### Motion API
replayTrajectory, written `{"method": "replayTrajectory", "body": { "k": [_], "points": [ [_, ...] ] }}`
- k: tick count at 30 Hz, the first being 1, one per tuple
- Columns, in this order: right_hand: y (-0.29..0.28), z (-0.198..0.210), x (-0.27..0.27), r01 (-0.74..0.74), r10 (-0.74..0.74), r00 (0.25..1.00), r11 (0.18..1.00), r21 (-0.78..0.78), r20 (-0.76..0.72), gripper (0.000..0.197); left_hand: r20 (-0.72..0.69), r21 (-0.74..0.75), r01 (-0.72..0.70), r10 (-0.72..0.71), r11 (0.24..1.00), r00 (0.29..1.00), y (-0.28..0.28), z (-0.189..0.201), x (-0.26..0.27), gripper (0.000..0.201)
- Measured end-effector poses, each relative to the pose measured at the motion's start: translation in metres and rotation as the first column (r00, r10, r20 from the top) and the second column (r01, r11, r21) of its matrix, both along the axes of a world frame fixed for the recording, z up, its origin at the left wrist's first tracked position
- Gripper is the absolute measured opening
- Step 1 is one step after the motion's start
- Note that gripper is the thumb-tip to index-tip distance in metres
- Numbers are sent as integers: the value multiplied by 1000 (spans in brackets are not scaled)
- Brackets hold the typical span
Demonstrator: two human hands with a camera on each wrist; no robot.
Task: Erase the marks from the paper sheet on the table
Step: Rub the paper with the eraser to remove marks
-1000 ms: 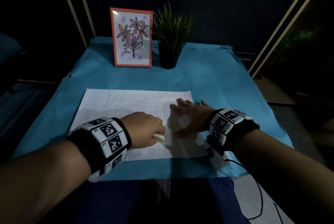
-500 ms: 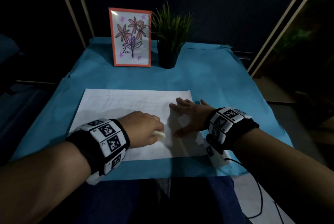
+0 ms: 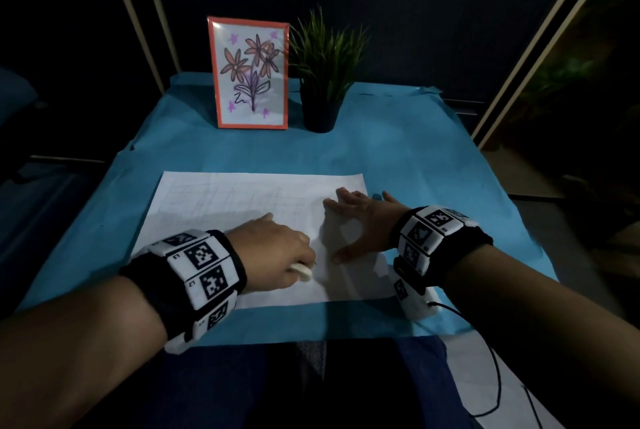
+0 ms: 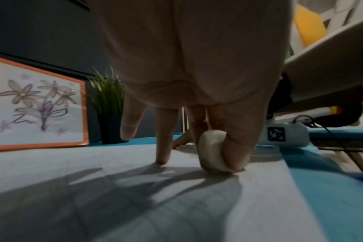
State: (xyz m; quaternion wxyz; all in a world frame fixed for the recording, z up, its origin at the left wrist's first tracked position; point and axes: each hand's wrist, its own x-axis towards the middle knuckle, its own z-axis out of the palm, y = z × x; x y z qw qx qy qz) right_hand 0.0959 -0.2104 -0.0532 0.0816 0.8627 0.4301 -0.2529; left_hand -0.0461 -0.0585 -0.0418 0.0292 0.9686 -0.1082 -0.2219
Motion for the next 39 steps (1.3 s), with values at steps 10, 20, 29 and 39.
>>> {"method": "replayTrajectory", "body": {
  "k": [10,20,29,39],
  "points": [
    [-6,-2,-3,55,-47,998,972,228,-41,92,169,-257,-235,283,937,944,54,0,38,6],
    [7,3,9,29,-40,997,989,148,68,94,263,-156,-298,330,942,907,54,-10,81,22],
    [16,1,16,44,-51,997,993,105,66,99,152,8,-127,125,992,981,55,-3,90,24],
    [23,-10,26,124,-125,992,992,34,12,120,129,2,-87,86,996,988,55,-5,85,22]
  ]
}}
